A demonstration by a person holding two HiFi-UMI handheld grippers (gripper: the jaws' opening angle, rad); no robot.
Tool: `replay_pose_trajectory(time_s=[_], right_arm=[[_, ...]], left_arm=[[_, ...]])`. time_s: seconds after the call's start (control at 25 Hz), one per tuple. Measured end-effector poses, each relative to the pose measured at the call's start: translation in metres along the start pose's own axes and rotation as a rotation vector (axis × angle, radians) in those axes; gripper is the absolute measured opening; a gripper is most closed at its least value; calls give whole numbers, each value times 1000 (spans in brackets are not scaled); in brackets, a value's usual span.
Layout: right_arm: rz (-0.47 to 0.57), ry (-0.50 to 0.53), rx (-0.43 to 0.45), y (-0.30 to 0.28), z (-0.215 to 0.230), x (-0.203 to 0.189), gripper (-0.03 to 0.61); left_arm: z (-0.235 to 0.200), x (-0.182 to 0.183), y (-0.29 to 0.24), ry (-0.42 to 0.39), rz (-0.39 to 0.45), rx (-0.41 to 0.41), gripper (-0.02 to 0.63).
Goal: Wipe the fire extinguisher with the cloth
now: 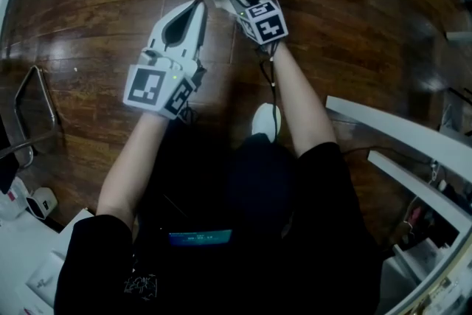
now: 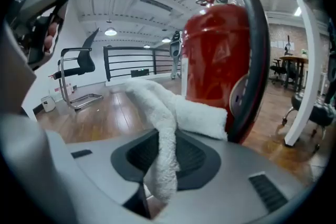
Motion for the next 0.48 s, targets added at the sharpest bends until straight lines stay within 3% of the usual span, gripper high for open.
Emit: replay_pose_trajectory(time_s=[0.28, 0.48], right_arm=[[-22, -16, -5, 2, 3, -13, 109], [120, -51, 6, 40, -1, 12, 109]], left_arm=[[-4, -1, 4, 0, 0, 8, 3], [-8, 1, 6, 0, 8, 9, 3]])
Point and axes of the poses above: the fingertips, and each gripper's own axes: y backward along the fingers, z to its right, x out of its top, the point moved 5 cm from there along y, backward along the fingers, and after that the axes turned 1 degree about -y, right-handed, at the moved point
